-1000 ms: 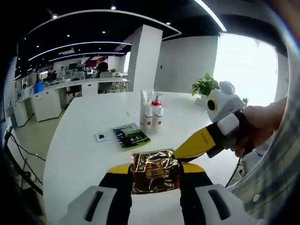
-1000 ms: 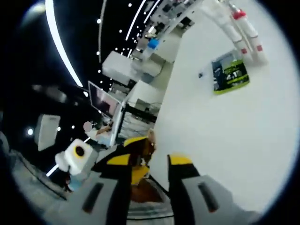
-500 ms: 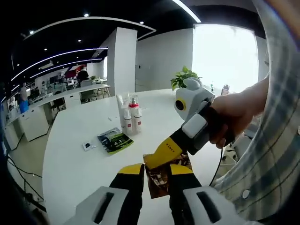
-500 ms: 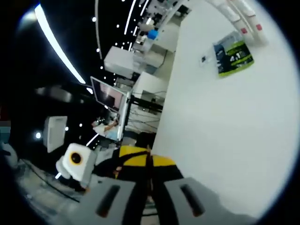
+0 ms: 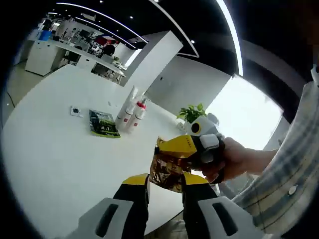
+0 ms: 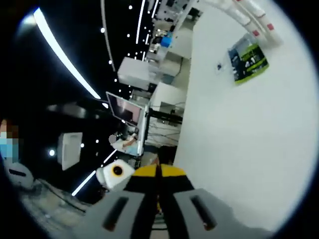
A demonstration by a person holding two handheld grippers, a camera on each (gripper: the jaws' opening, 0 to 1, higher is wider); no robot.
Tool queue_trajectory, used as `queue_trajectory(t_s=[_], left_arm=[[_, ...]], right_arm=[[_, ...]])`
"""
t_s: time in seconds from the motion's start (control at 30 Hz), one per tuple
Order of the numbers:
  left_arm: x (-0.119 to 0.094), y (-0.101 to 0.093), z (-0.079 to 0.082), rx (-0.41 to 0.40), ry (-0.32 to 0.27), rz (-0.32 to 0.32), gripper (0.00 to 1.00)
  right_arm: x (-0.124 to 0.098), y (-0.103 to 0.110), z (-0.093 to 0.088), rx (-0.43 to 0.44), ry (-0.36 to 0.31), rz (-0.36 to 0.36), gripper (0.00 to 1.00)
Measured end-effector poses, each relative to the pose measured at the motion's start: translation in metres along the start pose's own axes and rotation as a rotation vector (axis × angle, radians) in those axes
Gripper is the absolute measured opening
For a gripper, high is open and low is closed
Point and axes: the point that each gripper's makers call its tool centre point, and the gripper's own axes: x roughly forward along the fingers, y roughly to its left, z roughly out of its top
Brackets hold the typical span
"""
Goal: Arrange the skincare products in the storage area until every visible bottle or jar stands upright without overlapping.
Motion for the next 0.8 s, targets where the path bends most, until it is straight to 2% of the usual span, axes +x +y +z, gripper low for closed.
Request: queue_trajectory(t_s=[0.03, 0.17, 0.27, 0.3, 0.43, 0.53, 0.8], left_arm=[[-0.001, -0.004, -0.001, -0.036, -0.003, -0.033, 0.21], [-0.003, -0.009, 0.003, -0.125, -0.04, -0.08, 0.15], [-0.006, -0.007, 0.004, -0.157, -0.056, -0.088, 0.05], [-0.007, -0.01, 0.005, -0.173, -0.057, -0.113, 0.04], [-0.01, -0.006, 0.004, -0.203, -0.064, -0.099, 0.01], [-0.016, 0.0, 0.018, -0.276, -0.144, -0.106, 0.01], [-0.027, 0.01, 0.027, -0.322, -0.202, -0.091, 0.0]], right_arm=[[0.0, 0.002, -0.002, -0.003, 0.001, 0.002, 0.0], [0.003, 0.006, -0.006, 0.0, 0.014, 0.02, 0.0], [0.004, 0.006, -0.009, 0.002, 0.012, 0.024, 0.0], [0.004, 0.006, -0.011, -0.004, 0.015, 0.021, 0.0], [0.007, 0.008, -0.011, -0.012, 0.002, 0.025, 0.04], [0.01, 0.008, -0.01, -0.033, -0.003, 0.024, 0.09], [0.021, 0.01, -0.015, -0.054, 0.025, 0.031, 0.09]])
